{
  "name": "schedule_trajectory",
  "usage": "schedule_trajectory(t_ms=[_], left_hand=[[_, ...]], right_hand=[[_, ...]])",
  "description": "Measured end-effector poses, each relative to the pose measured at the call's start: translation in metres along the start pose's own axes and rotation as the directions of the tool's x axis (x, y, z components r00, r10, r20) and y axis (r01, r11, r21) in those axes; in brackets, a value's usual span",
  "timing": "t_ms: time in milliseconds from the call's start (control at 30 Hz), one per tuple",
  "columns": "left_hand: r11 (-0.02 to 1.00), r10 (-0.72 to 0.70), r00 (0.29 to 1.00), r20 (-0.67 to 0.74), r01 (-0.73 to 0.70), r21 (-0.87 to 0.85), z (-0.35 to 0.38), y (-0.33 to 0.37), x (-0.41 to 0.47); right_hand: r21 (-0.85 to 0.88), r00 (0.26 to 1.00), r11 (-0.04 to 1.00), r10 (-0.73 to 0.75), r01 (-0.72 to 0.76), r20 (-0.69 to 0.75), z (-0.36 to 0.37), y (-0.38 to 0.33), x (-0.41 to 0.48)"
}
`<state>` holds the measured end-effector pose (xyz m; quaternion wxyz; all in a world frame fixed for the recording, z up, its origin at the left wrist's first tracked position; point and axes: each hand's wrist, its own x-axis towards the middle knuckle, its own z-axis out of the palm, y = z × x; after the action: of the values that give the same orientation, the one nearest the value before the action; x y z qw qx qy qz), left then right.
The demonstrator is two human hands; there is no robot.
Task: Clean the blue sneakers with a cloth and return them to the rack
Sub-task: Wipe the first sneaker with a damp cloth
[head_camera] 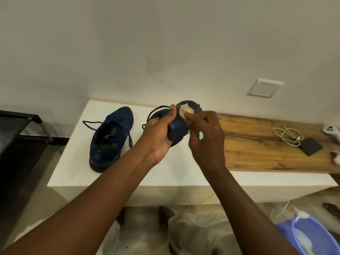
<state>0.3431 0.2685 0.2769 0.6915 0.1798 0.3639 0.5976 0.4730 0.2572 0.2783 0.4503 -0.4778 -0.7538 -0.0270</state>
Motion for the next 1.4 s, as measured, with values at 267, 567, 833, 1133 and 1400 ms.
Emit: schedule_trajectory(t_ms=[267,567,833,1133,1400], left_hand=[[1.0,0.025,0.992,-0.125,-0.024,0.008,-0.005,0.002,0.002],[0.973,-0.04,0.999,-0.014,0.036,-0.228,0.001,0.016,-0.005],[0.878,-0.169,0.973,0.159,0.222,-0.425,-0.004,0.01,-0.013],[0.931,-0.072,0.986,0.152,0.121,-0.343,0.002,0.004,-0.014],[0.956,-0.027,0.961,0.275,0.105,-0.275,-0.004,0.013,-0.022]], right_hand=[[0.039,0.994,0.996,0.081,-0.078,-0.079,0.0,0.009,-0.009],[0.291,0.909,0.887,0.402,-0.358,-0.108,0.005,0.003,-0.003],[-0.003,0.984,0.995,-0.101,0.103,0.147,0.02,-0.047,-0.008],[-0.005,0.995,0.997,0.074,-0.074,-0.069,-0.011,-0.002,0.02],[0.021,0.996,0.995,-0.093,0.093,-0.015,0.001,-0.016,0.013]])
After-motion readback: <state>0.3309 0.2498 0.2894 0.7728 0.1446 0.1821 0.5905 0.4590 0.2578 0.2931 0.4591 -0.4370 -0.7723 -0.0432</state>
